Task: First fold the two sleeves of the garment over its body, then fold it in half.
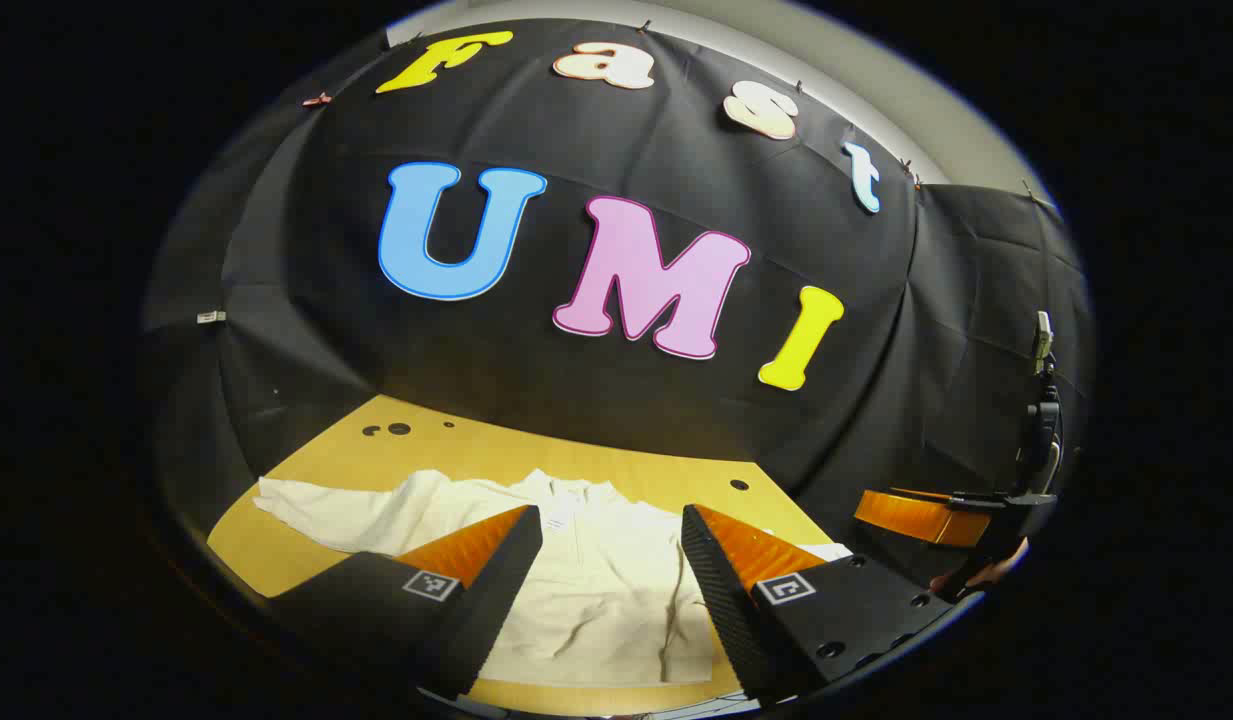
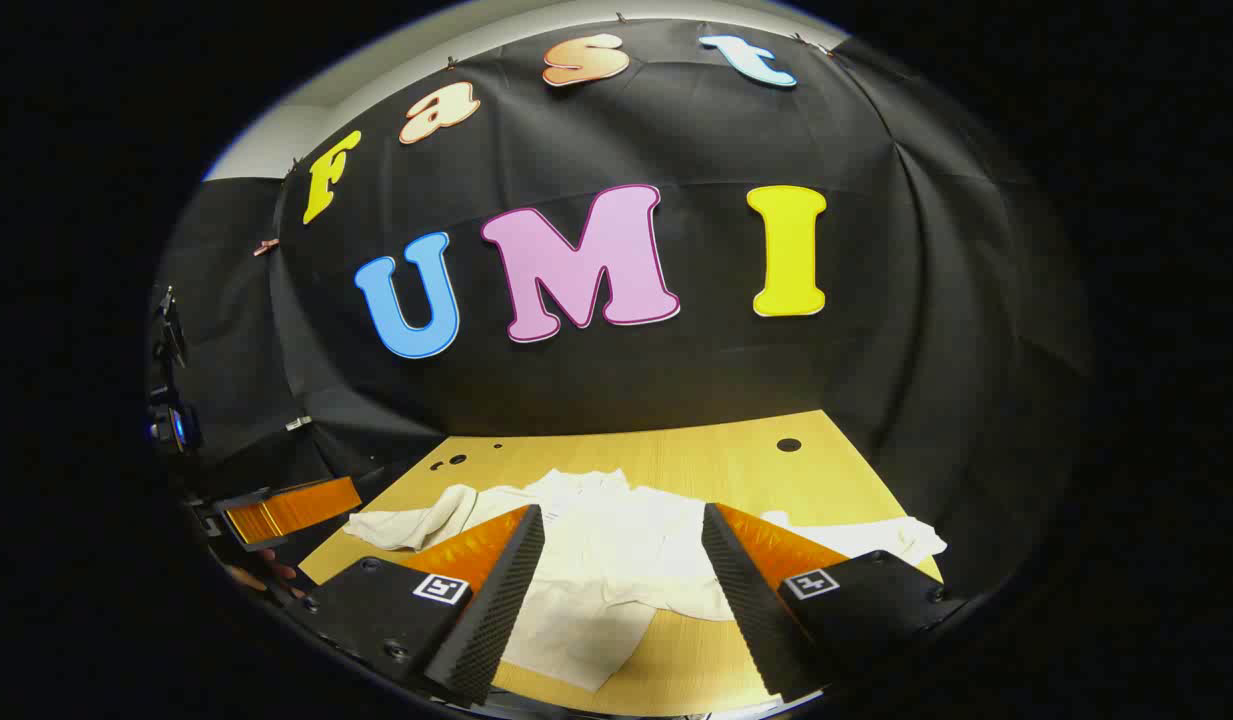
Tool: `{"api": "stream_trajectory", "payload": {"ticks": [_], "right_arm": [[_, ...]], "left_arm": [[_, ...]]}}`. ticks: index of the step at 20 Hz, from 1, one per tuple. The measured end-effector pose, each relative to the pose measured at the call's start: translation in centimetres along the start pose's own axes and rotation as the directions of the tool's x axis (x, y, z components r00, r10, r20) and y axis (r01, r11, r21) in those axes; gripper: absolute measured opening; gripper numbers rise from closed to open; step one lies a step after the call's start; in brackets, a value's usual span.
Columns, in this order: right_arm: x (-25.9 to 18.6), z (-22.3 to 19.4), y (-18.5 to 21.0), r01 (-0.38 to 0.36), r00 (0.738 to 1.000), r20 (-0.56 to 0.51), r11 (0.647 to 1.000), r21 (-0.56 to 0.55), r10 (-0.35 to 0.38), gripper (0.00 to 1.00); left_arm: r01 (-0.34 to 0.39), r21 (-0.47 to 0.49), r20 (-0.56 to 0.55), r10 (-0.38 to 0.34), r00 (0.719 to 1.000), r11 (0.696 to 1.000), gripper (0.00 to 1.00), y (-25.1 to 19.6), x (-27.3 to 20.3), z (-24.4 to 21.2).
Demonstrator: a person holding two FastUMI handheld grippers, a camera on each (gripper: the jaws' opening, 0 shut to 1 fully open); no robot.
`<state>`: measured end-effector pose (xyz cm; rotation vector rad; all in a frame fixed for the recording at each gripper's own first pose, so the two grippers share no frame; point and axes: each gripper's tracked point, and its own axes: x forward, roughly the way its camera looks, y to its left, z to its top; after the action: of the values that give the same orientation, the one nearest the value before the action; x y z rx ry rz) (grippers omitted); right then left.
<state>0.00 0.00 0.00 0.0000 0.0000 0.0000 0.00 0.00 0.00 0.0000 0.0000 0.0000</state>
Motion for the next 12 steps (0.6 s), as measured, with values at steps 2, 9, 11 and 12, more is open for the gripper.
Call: {"api": "stream_trajectory", "payload": {"ticks": [2,9,11,12], "right_arm": [[0.0,-0.2,-0.3,-0.002,1.000,-0.006,1.000,0.005,0.002,0.98],[-0.4,0.1,-1.6,0.004,1.000,0.005,1.000,0.015,-0.004,0.97],[-0.7,0.0,-1.9,0.006,1.000,0.000,1.000,0.016,-0.006,0.97],[-0.8,-0.1,-2.0,0.006,1.000,-0.002,1.000,0.016,-0.006,0.97]], "left_arm": [[0.007,-0.008,-0.003,-0.007,1.000,1.000,0.93,-0.3,0.0,-0.1],[0.009,0.003,0.001,-0.009,1.000,1.000,0.92,-1.4,0.1,-0.2],[0.017,0.011,-0.001,-0.017,1.000,1.000,0.92,-2.0,0.0,-0.2],[0.021,0.013,-0.002,-0.021,1.000,1.000,0.91,-2.3,0.1,-0.4]]}}
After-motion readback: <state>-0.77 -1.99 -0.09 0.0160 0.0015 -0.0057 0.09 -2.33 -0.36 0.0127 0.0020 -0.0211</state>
